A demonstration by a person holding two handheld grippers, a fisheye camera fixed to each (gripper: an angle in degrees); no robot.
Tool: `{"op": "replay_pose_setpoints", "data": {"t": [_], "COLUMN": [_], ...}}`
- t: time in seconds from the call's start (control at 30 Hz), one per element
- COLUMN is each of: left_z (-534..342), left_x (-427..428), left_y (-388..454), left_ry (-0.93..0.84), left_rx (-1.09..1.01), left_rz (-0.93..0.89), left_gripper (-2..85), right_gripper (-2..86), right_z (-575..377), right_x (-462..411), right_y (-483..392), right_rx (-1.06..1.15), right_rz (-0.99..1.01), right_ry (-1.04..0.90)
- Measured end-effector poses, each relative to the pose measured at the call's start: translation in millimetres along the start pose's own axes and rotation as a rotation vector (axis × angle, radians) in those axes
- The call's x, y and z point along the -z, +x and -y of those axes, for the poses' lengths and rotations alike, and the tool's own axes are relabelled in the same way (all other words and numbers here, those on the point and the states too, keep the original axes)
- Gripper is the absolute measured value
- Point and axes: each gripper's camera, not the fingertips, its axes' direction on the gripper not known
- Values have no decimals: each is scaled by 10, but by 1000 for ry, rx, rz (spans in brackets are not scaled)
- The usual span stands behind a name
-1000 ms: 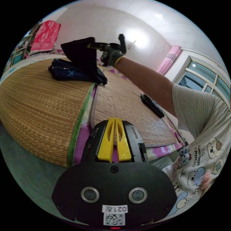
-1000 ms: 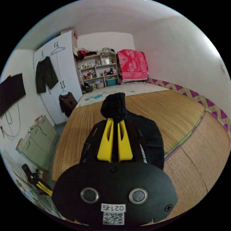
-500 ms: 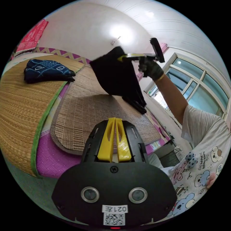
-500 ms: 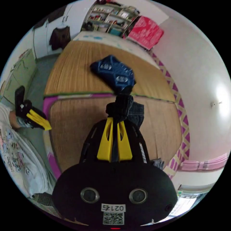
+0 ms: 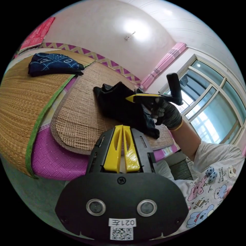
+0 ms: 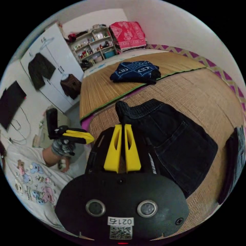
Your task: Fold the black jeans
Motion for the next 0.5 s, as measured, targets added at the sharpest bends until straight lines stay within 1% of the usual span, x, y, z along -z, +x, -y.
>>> {"op": "replay_pose_setpoints", "data": {"t": [0.07,0.1,0.13,0.17,0.2,0.27,0.3,0.37,0.4,0.47,0.5], "left_z": [48,86,131,154,203,269,304,344,361,374,376], "left_x": [-55,-98,-155,-187,-268,-399,-476,-585,-663,-786,-873], "left_y": [-2,-11,-29,-41,-72,-102,-96,-41,8,83,133], "left_ry": [17,30,37,38,30,10,4,-2,-6,-12,-19], "left_rx": [18,30,42,46,54,60,58,41,30,21,18], "left_rz": [11,21,39,45,48,38,31,33,33,26,16], "left_gripper": [-10,-10,-10,-10,-10,-10,-10,-10,-10,-10,-10], "right_gripper": [-1,-1,-2,-3,-3,-3,-4,-4,-4,-4,-4], "right_z": [-218,-299,-499,-756,-899,-1643,-1857,-2762,-2980,-3879,-4088], "right_x": [569,751,1153,1582,1788,2596,2768,3285,3368,3572,3595], "right_y": [414,518,724,924,1019,1409,1501,1831,1906,2230,2307], "right_rx": [-104,-129,-180,-227,-251,-377,-422,-607,-653,-875,-930], "right_rz": [97,113,130,133,133,105,87,31,20,3,-1], "right_ry": [150,197,298,398,445,634,676,826,858,971,994]}}
